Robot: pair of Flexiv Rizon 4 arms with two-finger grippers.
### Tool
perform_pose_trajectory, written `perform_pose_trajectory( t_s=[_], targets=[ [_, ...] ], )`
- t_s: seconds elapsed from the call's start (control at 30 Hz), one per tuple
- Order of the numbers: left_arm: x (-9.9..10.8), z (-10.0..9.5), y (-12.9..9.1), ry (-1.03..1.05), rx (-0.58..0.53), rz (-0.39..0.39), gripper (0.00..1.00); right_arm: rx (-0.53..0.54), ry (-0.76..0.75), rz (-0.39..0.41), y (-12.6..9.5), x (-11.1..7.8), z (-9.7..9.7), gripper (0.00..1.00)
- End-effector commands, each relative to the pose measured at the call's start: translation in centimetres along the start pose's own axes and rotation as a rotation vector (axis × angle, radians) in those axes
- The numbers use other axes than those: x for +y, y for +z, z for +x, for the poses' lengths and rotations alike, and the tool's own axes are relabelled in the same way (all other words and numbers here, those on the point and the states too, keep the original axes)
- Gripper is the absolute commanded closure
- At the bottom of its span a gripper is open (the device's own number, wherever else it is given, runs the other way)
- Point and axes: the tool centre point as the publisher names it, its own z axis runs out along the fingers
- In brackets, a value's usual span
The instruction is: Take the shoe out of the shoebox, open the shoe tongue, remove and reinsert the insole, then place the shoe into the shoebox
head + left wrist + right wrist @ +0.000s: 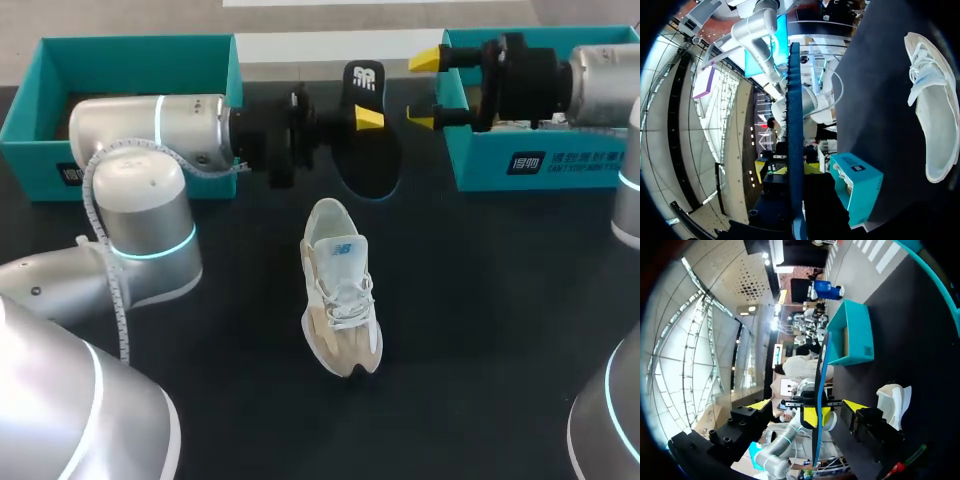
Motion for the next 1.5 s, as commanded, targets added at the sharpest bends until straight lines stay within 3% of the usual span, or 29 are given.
perform_pose_trajectory(
  t_s=[0.03,0.3,0.87,0.97,1.1,1.23,1.43,1.5],
  targets=[
    [-0.5,-0.1,-1.5,-0.009,0.009,0.007,1.0,0.013,-0.041,0.022,-1.8,-1.2,0.1,0.0],
    [-0.9,0.0,-3.2,-0.028,0.033,-0.006,1.0,-0.004,-0.035,0.097,-3.6,-2.7,0.2,0.0],
    [-1.1,-0.2,-3.6,-0.025,0.037,-0.017,1.0,-0.025,-0.013,0.095,-3.8,-2.8,0.0,0.0],
    [-1.7,-0.7,-3.5,-0.422,0.131,-0.01,1.0,-0.025,-0.013,0.095,-3.8,-2.8,0.0,0.0],
    [-2.6,-1.1,-3.7,-0.772,0.121,0.038,1.0,-0.025,-0.013,0.095,-3.8,-2.8,0.0,0.0],
    [-2.5,-0.4,-4.2,-1.219,0.116,0.006,1.0,-0.025,-0.013,0.095,-3.8,-2.8,0.0,0.0],
    [-3.2,1.2,-4.4,-1.632,0.182,0.082,1.0,-0.025,-0.013,0.095,-3.8,-2.8,0.0,0.0],
    [-3.2,1.0,-4.2,-1.704,0.145,0.105,1.0,-0.025,-0.013,0.095,-3.8,-2.8,0.0,0.0]
  ],
)
